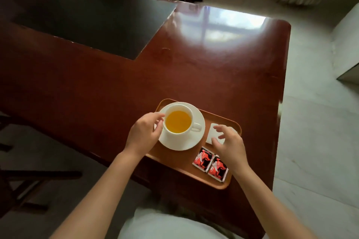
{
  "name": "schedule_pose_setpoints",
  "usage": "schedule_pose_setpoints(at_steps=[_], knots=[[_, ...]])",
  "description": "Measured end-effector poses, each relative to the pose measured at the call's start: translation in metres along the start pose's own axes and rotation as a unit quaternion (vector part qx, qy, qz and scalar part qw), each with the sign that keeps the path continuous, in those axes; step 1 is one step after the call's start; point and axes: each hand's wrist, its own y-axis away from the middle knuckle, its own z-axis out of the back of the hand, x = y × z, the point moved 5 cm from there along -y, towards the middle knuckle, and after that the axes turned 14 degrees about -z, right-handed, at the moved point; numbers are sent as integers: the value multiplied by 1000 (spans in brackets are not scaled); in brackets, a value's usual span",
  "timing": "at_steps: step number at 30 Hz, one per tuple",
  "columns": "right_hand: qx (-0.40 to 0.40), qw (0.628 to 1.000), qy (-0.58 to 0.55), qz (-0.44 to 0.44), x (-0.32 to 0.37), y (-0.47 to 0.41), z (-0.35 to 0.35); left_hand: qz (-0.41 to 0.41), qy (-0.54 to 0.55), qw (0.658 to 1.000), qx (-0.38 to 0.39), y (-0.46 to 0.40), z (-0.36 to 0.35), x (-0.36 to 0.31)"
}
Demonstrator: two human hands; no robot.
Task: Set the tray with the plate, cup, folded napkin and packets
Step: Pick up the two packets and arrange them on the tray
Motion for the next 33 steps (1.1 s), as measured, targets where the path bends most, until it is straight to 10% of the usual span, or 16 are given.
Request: schedule_pose_setpoints(at_steps=[13, 33], knots=[[15, 980, -77, -185, 17, -34, -41, 167, 120, 973, 104, -28, 5, 110], [-85, 954, -30, -285, 7, -17, -68, 115, 95, 966, 213, -56, -49, 114]])
